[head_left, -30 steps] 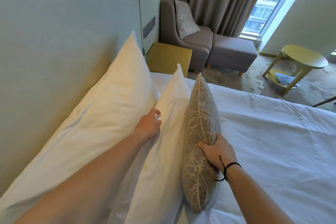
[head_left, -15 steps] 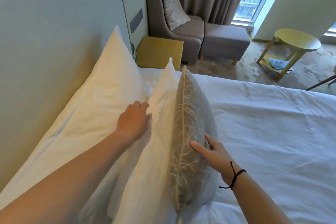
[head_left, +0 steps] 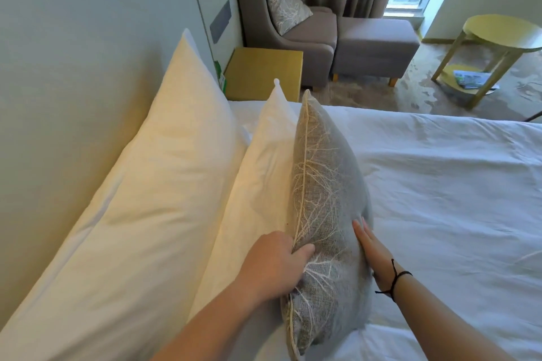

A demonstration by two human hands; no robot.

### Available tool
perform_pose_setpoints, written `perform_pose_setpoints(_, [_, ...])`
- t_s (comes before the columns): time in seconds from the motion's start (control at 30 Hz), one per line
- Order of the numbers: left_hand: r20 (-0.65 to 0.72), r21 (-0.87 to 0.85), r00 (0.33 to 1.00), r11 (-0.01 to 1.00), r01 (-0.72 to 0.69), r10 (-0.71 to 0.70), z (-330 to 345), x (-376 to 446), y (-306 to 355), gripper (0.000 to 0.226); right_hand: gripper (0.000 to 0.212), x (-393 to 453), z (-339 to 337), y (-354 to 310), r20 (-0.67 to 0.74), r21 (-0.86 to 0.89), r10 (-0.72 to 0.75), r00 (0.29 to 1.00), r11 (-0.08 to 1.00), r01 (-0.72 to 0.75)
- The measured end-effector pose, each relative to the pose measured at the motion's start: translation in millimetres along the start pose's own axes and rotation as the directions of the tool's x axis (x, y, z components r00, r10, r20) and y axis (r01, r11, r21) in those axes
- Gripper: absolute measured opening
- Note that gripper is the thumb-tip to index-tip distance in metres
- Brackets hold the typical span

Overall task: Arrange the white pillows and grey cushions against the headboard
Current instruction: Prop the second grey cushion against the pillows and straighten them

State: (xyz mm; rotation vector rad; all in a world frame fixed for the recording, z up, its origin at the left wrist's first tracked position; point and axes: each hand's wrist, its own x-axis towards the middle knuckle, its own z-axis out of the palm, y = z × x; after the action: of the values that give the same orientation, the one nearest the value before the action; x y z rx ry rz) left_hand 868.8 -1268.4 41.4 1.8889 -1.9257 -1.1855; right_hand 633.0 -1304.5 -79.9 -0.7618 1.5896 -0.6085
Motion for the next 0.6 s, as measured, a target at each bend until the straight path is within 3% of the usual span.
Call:
perform_pose_setpoints(0.1, [-0.093, -0.13, 0.995, 0.991, -0.032, 0.02, -16.9, -18.7, -15.4, 0.054, 0.094, 15.0, 32.3, 4.9, 0.051, 0.04, 0.031, 0.998, 0.999, -0.033])
perform_pose_setpoints(0.23, [-0.27, 0.072, 0.944, 0.981, -0.179, 0.192, -53.9, -34.6, -16.2, 0.058, 0.087, 30.1, 81.5, -18.9, 0.382, 0.288, 0.05, 0.923, 0.942, -0.17])
perform_pose_setpoints(0.3, [-0.346, 0.159, 0.906, 0.967, -0.198, 0.243, -72.9, -31.4, -20.9, 0.058, 0.088, 35.7, 96.0, -36.9, 0.439, 0.317, 0.026, 0.898, 0.931, -0.182])
perform_pose_setpoints(0.4, [-0.389, 0.197, 0.897, 0.97, -0.14, 0.209, -81.8, -10.4, -25.4, 0.058, 0.096, 35.1, 102.3, -55.3, 0.35, 0.277, 0.025, 0.936, 0.952, -0.128])
perform_pose_setpoints(0.5, [-0.265, 0.298, 0.96, 0.954, -0.006, 0.089, -61.9, 7.7, -22.1, 0.058, 0.129, 20.6, 88.6, -53.5, 0.119, 0.014, 0.145, 0.982, 0.989, -0.148])
perform_pose_setpoints(0.53, [-0.24, 0.3, 0.969, 0.954, 0.02, 0.055, -54.5, 9.1, -21.9, 0.059, 0.131, 15.1, 83.9, -51.3, 0.067, -0.033, 0.17, 0.983, 0.985, -0.168])
perform_pose_setpoints(0.6, [-0.269, 0.253, 0.962, 0.967, 0.033, 0.038, -45.1, 7.2, -21.9, 0.063, 0.115, 2.8, 77.7, -50.6, 0.044, -0.03, 0.181, 0.983, 0.983, -0.179])
